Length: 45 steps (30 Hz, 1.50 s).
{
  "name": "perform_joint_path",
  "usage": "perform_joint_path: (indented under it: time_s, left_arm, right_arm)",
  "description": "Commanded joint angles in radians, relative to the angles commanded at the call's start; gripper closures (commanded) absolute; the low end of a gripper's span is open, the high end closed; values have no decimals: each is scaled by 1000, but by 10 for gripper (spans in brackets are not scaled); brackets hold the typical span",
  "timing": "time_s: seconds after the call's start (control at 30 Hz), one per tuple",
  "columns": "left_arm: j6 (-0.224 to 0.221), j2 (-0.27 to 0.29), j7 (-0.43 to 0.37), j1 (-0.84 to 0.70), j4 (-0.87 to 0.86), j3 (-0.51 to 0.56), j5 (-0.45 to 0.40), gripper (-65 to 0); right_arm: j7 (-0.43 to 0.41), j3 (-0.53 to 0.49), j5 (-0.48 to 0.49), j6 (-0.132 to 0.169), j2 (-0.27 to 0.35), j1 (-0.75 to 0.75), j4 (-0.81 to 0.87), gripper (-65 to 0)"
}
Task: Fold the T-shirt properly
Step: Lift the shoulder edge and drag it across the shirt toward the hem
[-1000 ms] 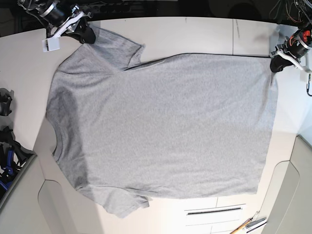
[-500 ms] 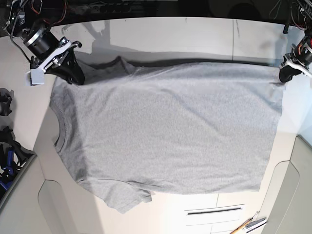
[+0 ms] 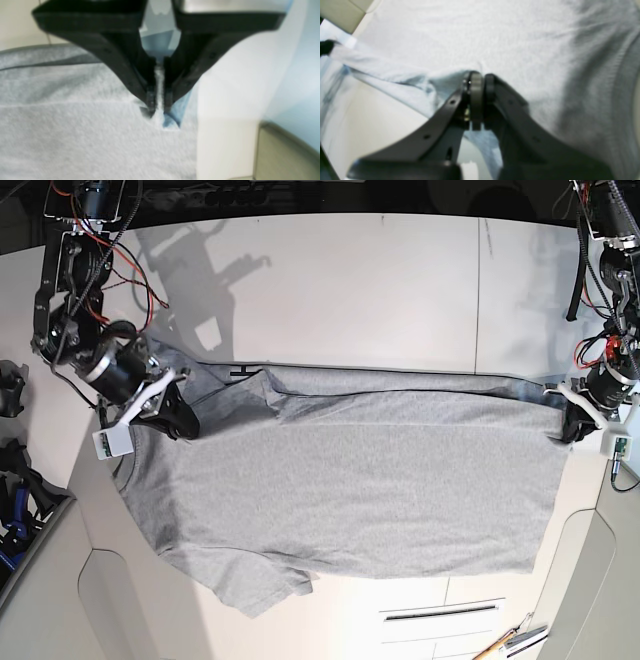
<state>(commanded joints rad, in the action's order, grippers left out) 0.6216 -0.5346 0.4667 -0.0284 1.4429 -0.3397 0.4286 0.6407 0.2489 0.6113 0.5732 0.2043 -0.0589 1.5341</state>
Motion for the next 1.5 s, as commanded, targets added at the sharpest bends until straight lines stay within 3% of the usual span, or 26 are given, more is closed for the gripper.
perform_joint_path:
  time_s: [0.13,0.3,0.37,0.4,0.47,0.5,0.57,0.73,0.83,1.0,1.13,1.23,1.33,1.5]
  left_arm:
    - [-11,0,0,65,-80,1,7,0]
    - [-7,3,-9,94,-206,1,63,-4]
    - [-4,3,-39,95,-232,1,73,-77]
    - [-4,3,-45,95,-237,1,73,-126]
    - [-4,2,-44,95,-236,1,72,-251]
    - [-4,2,-44,95,-236,1,72,-333]
    - [-5,2,-37,95,-236,1,69,-437]
    - [-27,2,36,95,-235,-69,112,-439]
    - [19,2,120,90,-235,-141,214,-439]
    - [19,6,151,58,-235,-157,273,-439]
    - [19,23,139,25,-240,-157,271,-440]
    - [19,45,106,26,-253,-157,225,-476]
    - [18,59,52,26,-273,-157,178,-476]
    - [11,58,34,29,-280,-157,183,-476]
  right_arm:
    - [-2,-6,-81,-1,0,-90,-93,0]
    - [-25,-7,-89,0,-1,-144,-206,0]
    - [-46,-7,-89,-1,0,-146,-230,0]
    - [-46,-7,-92,0,-2,-145,-233,-37]
    - [-41,-6,-113,-2,-3,-144,-233,-254]
    - [-41,-6,-115,-5,-3,-143,-233,-330]
    - [-39,-3,-116,-10,-2,-143,-233,-360]
    - [32,116,-114,-9,-2,-142,-219,-360]
    - [74,235,-36,-8,13,-124,-218,-360]
    - [74,360,-4,-8,44,-39,-218,-360]
    - [60,364,49,-8,62,59,-219,-361]
    - [56,342,68,8,61,87,-233,-361]
    - [51,294,70,8,61,84,-258,-361]
    - [29,190,90,8,58,84,-285,-361]
